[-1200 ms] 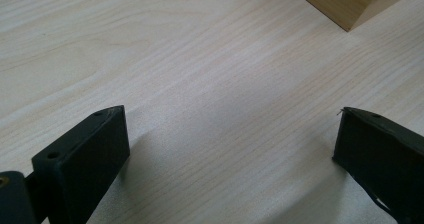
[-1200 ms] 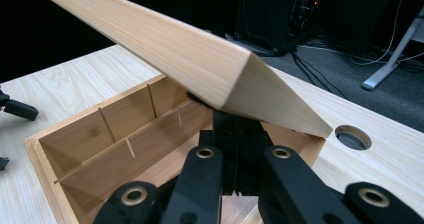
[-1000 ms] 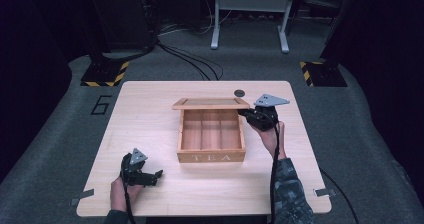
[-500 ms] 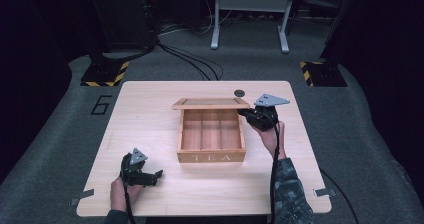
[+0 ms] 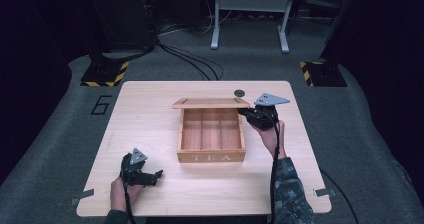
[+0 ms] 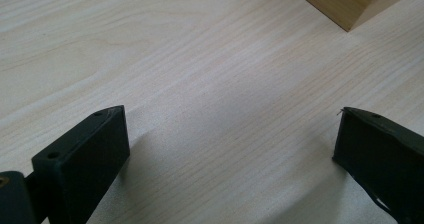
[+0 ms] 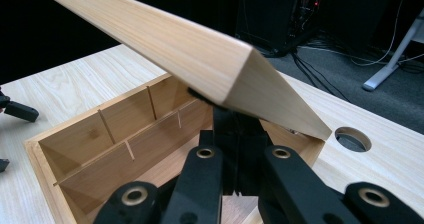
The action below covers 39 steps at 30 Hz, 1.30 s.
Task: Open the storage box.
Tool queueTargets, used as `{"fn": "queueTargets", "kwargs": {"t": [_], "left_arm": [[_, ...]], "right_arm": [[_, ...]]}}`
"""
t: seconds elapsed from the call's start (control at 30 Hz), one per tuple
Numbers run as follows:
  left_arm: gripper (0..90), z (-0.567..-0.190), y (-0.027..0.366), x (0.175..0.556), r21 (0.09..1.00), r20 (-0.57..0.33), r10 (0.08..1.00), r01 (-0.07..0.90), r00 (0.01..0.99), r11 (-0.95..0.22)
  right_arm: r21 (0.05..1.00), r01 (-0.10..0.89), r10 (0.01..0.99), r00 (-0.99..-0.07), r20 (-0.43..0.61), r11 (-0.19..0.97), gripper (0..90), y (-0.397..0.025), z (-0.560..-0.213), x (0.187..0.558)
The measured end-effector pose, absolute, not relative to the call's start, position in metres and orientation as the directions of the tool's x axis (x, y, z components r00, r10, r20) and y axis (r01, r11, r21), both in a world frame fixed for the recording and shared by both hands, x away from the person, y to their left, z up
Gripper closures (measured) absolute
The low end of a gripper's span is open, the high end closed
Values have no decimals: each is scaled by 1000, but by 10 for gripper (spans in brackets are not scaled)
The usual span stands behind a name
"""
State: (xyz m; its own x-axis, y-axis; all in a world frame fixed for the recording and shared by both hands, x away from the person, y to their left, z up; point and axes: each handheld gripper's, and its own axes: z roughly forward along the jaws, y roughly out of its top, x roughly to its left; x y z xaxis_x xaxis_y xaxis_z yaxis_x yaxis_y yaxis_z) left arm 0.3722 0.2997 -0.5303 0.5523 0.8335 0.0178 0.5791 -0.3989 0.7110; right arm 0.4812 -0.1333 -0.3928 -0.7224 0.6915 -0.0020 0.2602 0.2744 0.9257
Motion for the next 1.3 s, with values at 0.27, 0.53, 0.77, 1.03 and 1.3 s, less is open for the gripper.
{"fn": "queueTargets", "kwargs": {"t": [0.27,0.53,0.77,1.03,1.3], "left_arm": [[10,-530,300,372,708,20,831,579,555,-404],[10,-530,300,372,708,20,831,579,555,-404],[10,-530,300,372,708,20,831,579,555,-404],[10,-530,300,372,709,20,832,579,555,-403],[10,-530,300,372,709,20,832,579,555,-403]], "right_arm": [[925,262,695,-719,-3,274,895,-133,-392,482],[926,261,698,-716,-5,274,894,-133,-392,482],[926,261,698,-717,-5,274,895,-133,-392,482],[926,261,698,-716,-4,272,894,-133,-392,482],[926,261,698,-716,-2,271,894,-133,-392,482]]}}
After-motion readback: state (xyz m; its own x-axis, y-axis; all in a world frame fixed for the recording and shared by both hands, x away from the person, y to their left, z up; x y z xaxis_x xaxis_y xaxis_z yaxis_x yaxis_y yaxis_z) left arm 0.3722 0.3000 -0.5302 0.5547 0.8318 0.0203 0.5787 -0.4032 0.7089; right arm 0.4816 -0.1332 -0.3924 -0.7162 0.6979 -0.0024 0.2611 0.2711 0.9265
